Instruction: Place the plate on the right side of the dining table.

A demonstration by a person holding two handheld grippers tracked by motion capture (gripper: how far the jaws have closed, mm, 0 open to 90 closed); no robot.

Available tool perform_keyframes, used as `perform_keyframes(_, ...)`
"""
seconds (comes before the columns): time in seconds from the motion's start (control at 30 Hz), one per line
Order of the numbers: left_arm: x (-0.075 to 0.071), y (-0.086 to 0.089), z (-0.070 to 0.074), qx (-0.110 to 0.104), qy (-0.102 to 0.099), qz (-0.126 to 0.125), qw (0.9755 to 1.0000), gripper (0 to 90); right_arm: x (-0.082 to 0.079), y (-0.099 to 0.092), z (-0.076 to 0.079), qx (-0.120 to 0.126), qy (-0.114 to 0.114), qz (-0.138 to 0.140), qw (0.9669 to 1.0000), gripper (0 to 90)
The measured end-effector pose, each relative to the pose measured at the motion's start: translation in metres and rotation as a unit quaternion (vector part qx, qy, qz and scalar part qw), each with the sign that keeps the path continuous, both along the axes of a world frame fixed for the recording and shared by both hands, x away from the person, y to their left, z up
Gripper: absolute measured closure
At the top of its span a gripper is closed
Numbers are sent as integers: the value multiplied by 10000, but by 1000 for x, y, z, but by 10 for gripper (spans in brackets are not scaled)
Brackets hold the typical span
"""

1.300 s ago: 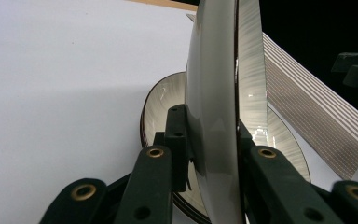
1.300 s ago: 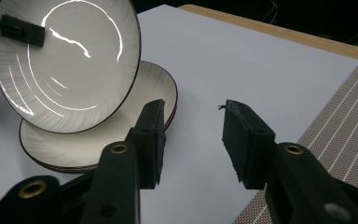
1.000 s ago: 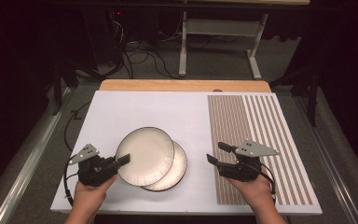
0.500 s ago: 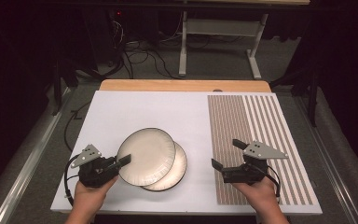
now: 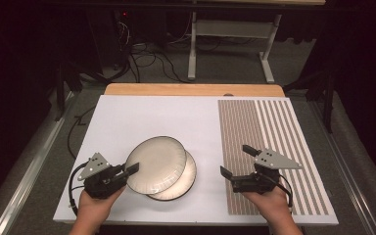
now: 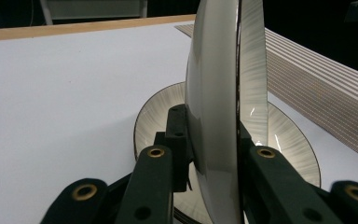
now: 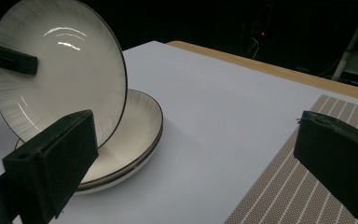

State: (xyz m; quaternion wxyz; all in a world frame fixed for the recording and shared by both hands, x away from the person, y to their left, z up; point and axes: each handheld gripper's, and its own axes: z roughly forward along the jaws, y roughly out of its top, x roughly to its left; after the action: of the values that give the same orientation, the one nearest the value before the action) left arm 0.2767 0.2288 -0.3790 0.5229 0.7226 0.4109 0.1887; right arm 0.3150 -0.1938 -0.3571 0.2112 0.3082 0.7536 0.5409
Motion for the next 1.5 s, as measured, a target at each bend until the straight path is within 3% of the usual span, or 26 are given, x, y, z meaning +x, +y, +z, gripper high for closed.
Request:
perform_keyframes(0.3,-1,-4,0,77,-80,-54,9999,788,0,20,-3,-85,29,221,9997,28)
perform_keyframes(0.7,-2,-4,1,101,-109,-98,9998,789,3,60,-11,-226,249,579,9978,74)
perform_keyframes(1.03,-1,-3,0,61,-89,-106,9999,789,14,83,-21,-204,540,753,9955,186)
perform_keyframes(1.3,-1,-2,-1,32,-93,-121,9999,790,31,101,-34,-198,814,746,9937,327)
perform_keyframes(1.5,-1,-2,-1,5,-93,-115,9999,790,38,109,-40,-180,957,744,9925,484)
